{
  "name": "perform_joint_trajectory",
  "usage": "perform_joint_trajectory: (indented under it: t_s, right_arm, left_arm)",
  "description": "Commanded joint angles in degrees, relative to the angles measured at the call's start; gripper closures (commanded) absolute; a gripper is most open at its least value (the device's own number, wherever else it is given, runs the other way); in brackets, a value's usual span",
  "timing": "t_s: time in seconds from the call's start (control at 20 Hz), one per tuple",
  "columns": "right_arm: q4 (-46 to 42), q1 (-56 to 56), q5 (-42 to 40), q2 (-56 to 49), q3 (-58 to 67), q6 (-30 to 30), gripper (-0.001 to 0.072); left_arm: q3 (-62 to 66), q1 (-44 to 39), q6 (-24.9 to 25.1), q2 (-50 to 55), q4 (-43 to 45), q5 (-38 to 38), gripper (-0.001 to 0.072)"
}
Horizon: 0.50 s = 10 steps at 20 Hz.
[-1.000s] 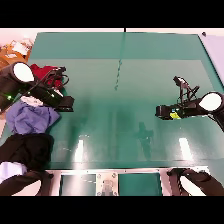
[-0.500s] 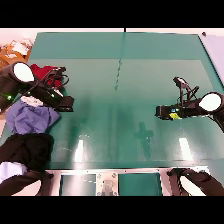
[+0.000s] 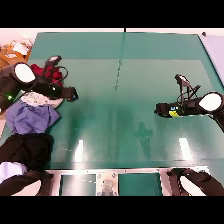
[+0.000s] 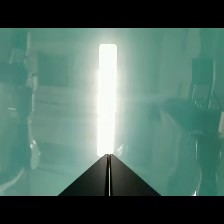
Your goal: Fold the shirts.
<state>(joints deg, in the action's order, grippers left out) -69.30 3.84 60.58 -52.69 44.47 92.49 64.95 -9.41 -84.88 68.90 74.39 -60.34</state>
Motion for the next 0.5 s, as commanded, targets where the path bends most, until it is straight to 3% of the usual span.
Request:
perform_joint_trajectory:
  t_s: [0.0, 0.1, 0.25, 0.35, 0.45]
  right_arm:
    - [0.9, 0.0, -1.7, 0.0, 0.0, 0.0, 0.0647]
    - [0.9, 0.0, -3.0, 0.0, 0.0, 0.0, 0.0547]
    - [0.9, 0.0, -5.9, 0.0, 0.0, 0.0, 0.0468]
    - [0.9, 0.0, -7.3, 0.0, 0.0, 0.0, 0.0373]
    - [0.9, 0.0, -7.9, 0.0, 0.0, 0.0, 0.0348]
  left_arm:
    - [1.7, 1.8, -4.9, 1.6, 18.9, 19.7, -0.0013]
    - [8.3, 7.8, -4.8, 8.2, 19.9, 19.7, -0.0013]
    - [19.3, 16.3, -4.7, 20.3, 19.7, 17.7, -0.0013]
    - [24.8, 19.6, -4.6, 27.4, 19.6, 17.9, -0.0013]
    - [28.2, 21.1, -3.0, 33.4, 19.5, 18.6, -0.0013]
